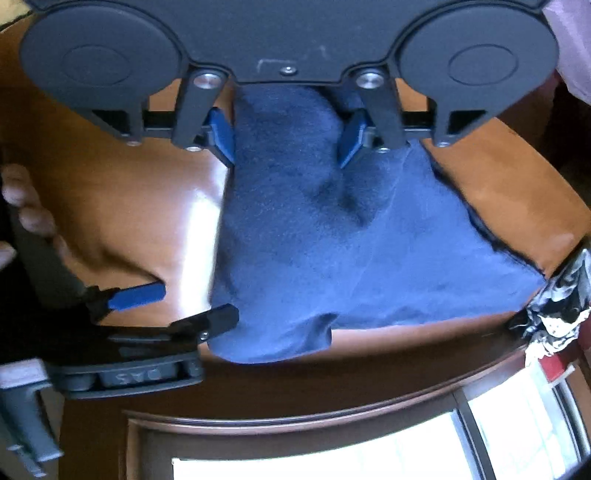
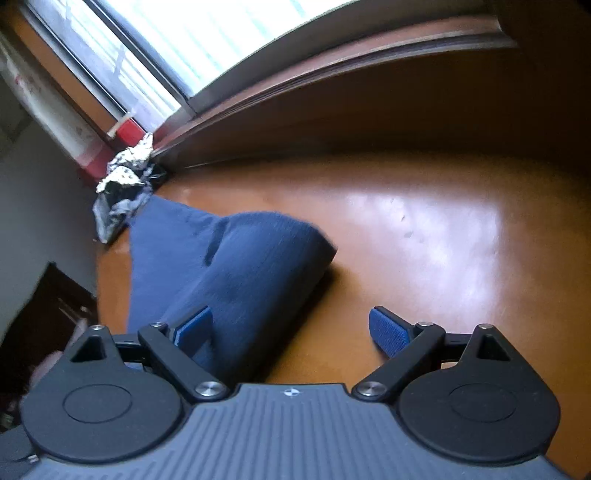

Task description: Fold clothes

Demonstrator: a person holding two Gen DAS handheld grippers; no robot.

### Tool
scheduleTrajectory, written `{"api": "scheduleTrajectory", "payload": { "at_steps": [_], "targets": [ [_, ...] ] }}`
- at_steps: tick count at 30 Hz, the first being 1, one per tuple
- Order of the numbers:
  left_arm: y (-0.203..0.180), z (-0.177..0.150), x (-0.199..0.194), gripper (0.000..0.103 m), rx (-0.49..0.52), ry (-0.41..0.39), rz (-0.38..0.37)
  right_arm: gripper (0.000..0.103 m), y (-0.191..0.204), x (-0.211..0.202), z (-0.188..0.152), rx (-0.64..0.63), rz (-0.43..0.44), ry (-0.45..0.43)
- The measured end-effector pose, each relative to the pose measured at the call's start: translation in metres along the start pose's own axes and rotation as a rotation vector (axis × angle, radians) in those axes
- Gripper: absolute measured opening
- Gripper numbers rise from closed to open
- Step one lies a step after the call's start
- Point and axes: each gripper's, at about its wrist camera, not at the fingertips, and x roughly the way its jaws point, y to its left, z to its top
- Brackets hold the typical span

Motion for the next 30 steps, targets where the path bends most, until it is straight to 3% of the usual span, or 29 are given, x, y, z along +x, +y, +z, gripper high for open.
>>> {"api": "scheduleTrajectory", "payload": {
  "at_steps": [10,16,20,26,30],
  "targets": [
    [0.031,0.005,-0.01,0.063,-0.048,-0.002,-0.153,0.094,0.017,-0.026,-0.03,0.078,0.022,0.006],
    [0.073,0.014,-0.015,0.061,-0.048,-0.034,-0.334,0.095,0.041,-0.027,-0.053,0.077,-0.021,-0.025],
    [0.1,0.02,-0.023,0.071,0.093,-0.103,-0.319,0.095,0.053,-0.031,-0.074,0.137,-0.089,-0.103],
    [0.148,0.022,0.003,0.071,0.234,-0.114,-0.368,0.095,0.085,-0.034,-0.116,0.309,-0.179,-0.224],
    [0.15,0.029,0.022,0.071,0.273,-0.109,-0.342,0.095,0.099,-0.029,-0.144,0.406,-0.082,-0.282]
  ]
}}
